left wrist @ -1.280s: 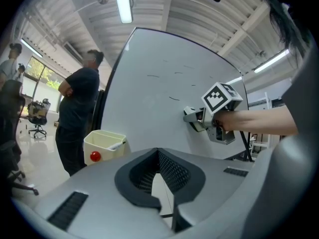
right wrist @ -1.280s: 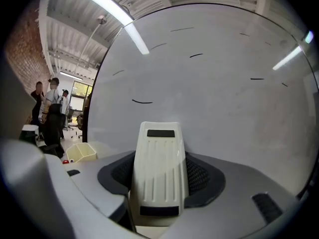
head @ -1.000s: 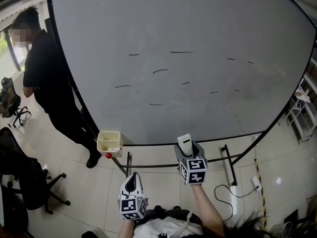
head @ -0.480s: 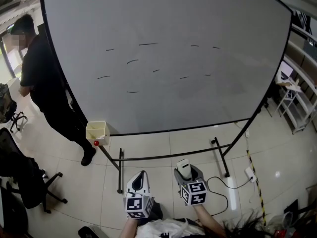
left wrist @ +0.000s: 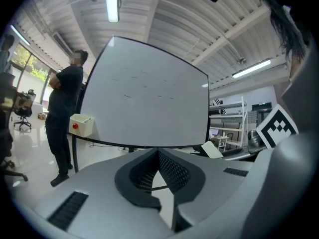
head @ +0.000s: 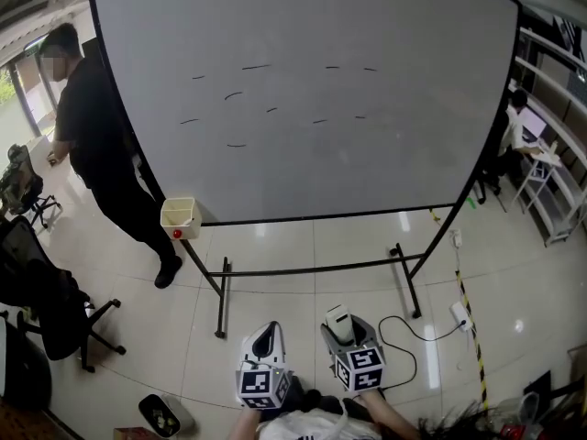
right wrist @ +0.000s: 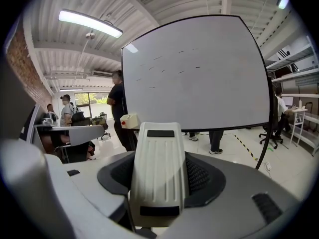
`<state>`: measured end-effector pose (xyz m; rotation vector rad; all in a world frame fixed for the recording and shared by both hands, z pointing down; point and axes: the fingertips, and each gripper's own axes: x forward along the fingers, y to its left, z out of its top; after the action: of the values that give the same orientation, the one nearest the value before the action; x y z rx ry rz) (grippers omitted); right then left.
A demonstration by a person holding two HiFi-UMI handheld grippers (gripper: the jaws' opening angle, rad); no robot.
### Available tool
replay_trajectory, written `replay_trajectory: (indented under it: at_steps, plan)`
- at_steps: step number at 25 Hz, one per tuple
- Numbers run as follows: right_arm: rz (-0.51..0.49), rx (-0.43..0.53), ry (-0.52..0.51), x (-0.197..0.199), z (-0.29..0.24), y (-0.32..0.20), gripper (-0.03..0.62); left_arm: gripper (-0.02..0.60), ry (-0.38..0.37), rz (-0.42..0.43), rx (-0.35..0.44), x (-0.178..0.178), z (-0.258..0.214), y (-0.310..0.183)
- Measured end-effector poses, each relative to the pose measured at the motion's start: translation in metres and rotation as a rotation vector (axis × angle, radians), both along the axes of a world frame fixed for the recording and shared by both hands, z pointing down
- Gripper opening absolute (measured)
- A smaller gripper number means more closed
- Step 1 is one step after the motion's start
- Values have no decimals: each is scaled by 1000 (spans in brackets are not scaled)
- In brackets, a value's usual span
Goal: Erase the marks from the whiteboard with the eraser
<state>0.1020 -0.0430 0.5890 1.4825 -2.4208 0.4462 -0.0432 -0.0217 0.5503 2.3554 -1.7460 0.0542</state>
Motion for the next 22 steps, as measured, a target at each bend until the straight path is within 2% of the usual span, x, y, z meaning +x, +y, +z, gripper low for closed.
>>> replay_trajectory:
  at_steps: [4, 10, 22]
  plan:
    - [-14, 9, -8, -5, 0, 7, 278, -14, -14, -19, 11, -6, -2, 5]
    - [-23, 5, 6, -8, -8, 10, 278, -14, -8, 3, 6, 2, -4, 9]
    - [-39, -5, 8, -23, -1, 11, 278, -14, -17, -1, 8, -13, -3, 2]
